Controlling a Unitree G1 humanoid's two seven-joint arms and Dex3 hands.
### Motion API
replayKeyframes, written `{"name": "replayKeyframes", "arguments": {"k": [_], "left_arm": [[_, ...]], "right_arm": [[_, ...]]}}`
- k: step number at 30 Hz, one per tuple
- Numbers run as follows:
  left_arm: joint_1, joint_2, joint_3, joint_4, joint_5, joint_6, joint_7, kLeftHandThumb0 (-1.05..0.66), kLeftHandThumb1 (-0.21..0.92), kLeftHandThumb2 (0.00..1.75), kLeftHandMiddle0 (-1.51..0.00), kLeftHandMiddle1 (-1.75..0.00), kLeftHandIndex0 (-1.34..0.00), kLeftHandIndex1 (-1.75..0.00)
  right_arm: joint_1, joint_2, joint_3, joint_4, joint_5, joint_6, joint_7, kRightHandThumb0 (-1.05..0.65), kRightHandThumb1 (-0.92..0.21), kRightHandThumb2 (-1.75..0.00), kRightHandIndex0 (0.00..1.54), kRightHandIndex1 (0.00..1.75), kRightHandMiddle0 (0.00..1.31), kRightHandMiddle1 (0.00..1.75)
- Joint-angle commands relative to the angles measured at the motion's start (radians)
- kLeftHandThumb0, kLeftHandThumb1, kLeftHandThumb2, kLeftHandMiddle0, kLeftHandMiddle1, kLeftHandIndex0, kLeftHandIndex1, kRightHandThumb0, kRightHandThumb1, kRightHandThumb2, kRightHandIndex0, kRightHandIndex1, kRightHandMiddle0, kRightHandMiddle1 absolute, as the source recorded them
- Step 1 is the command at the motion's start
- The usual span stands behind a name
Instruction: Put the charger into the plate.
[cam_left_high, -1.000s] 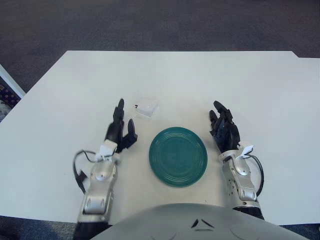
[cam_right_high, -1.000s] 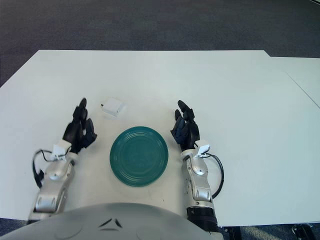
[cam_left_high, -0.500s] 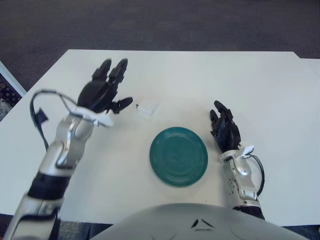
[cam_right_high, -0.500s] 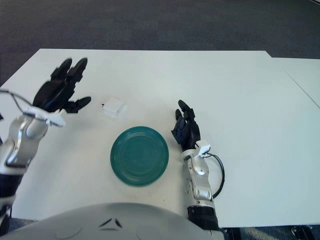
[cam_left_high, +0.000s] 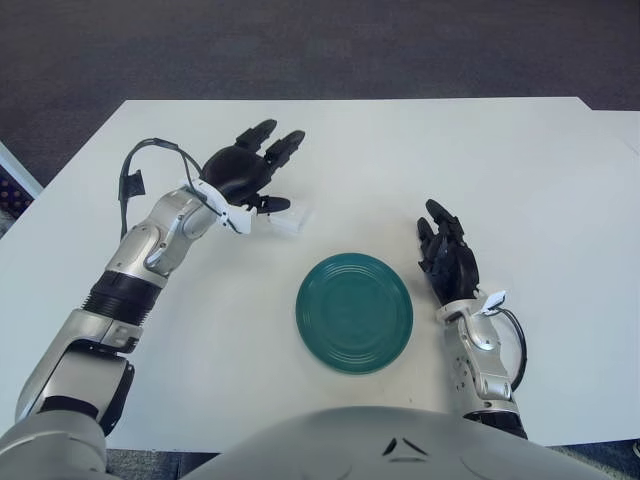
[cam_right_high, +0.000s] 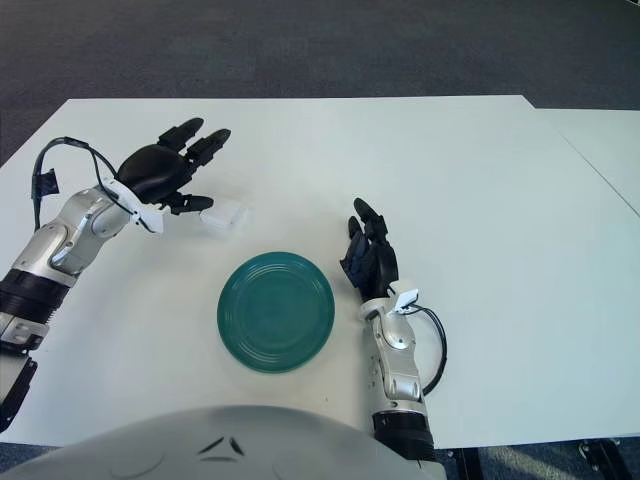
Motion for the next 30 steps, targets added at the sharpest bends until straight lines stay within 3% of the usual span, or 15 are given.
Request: {"name": "replayKeyframes", "arguments": {"k": [1,9,11,14,16,22,30], "left_arm": [[-0.051,0.018,-0.03,0.081,0.0,-0.07,0.01,-1.05,0.92,0.71,0.0,0.0,0.0,0.0],[-0.14,-0.049,-0.144,0.347,0.073,-0.14,0.076,-1.05,0.92,0.69,0.0,0.0,-0.01,-0.01],[-0.11,-0.018,-0.135,0.287,0.052,-0.162,0.059,-1.05,0.92,0.68,0.0,0.0,-0.02,-0.01],[0.091,0.082,-0.048,-0.127,-0.07,-0.14,-0.079,-1.05,0.92,0.65,0.0,0.0,-0.03,-0.01],[0.156,0.097,-0.026,-0.236,-0.108,-0.115,-0.124,-1.05,0.92,0.63,0.0,0.0,-0.03,-0.02],[0.116,0.152,-0.013,-0.297,-0.267,-0.078,-0.325,-1.04,0.92,0.53,0.0,0.0,-0.04,-0.03],[0.166,0.144,0.005,-0.339,-0.306,-0.085,-0.37,-0.95,0.92,0.57,0.0,0.0,-0.05,-0.05]], "right_arm": [[0.044,0.002,-0.002,0.034,-0.003,0.04,-0.01,-0.83,-0.92,-0.84,0.12,0.0,0.0,0.46],[0.056,0.004,0.011,0.017,-0.019,0.043,-0.018,-0.84,-0.92,-0.86,0.12,0.0,0.0,0.46],[0.06,0.006,0.014,0.012,-0.02,0.044,-0.019,-0.84,-0.92,-0.86,0.12,0.0,0.0,0.47],[0.066,0.007,0.018,0.003,-0.025,0.044,-0.021,-0.84,-0.92,-0.86,0.12,0.0,0.0,0.49],[0.069,0.007,0.019,0.001,-0.03,0.042,-0.022,-0.83,-0.92,-0.86,0.12,0.0,0.0,0.49],[0.072,0.004,0.021,0.0,-0.037,0.04,-0.021,-0.83,-0.92,-0.86,0.11,0.0,0.0,0.49],[0.074,0.004,0.025,0.001,-0.043,0.041,-0.021,-0.83,-0.92,-0.85,0.11,0.0,0.0,0.48]]}}
